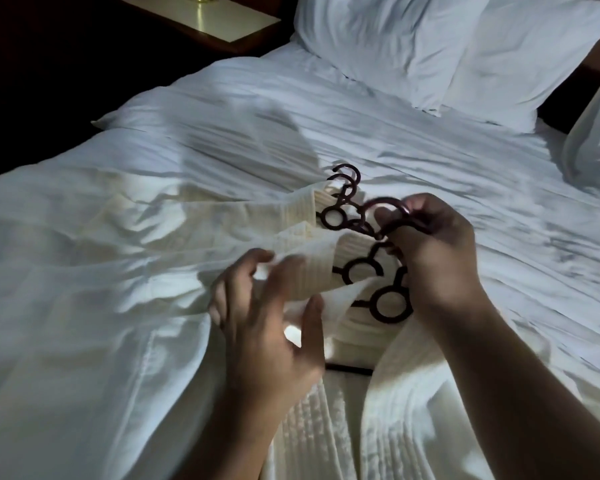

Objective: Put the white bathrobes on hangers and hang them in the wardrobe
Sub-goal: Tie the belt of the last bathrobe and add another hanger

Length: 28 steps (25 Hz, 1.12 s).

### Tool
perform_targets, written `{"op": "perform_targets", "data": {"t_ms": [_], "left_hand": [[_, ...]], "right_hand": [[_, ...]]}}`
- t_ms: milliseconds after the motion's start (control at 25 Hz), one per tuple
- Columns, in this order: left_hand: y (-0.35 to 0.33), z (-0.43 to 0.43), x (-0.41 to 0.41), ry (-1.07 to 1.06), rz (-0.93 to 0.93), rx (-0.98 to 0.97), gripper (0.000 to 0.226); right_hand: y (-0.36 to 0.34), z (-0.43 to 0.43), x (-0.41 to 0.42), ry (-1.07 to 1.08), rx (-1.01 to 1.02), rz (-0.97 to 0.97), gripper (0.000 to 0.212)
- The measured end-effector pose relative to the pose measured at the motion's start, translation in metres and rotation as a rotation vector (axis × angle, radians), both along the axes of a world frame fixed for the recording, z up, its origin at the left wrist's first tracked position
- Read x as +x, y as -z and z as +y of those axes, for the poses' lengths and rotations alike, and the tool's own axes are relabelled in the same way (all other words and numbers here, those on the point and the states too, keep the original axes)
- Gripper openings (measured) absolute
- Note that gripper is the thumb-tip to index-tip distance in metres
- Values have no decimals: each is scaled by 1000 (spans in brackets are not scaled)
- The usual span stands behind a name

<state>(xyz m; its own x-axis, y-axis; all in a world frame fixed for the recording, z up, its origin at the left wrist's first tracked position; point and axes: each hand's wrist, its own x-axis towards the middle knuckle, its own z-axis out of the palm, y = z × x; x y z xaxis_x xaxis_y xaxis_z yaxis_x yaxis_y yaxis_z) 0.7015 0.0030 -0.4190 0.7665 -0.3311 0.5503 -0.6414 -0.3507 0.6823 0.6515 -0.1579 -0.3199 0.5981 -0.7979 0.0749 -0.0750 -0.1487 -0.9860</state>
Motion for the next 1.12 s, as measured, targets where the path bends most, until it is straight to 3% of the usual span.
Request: {"op": "perform_targets", "data": {"t_ms": [80,240,320,440,520,640,800,880,1000,1120], "left_hand": [[-4,3,0,-15,4,5,52],[3,-1,4,-14,-50,99,39],[8,-2,5,-46,-12,135,34],[14,-5,5,-68,41,166,32],[15,-7,6,-62,48,170,32],[17,-6,6,-63,33,163,37],[22,-5,12,-133,138,48,60],[26,-2,10,-126,102,8,58],[21,0,1,-111,58,18,56],[5,19,-15,-98,96,144,63]], "right_hand": [[2,15,-9,138,-140,-46,29],[13,6,9,221,-205,87,44],[19,-13,27,194,-177,260,40],[28,-32,48,63,70,407,36],[34,-36,53,25,226,371,31],[41,-37,49,87,209,234,12],[21,-23,34,96,183,43,44],[-2,0,21,33,194,-23,45],[-29,42,-23,-56,144,6,35],[-47,91,-91,-69,83,191,45]]}}
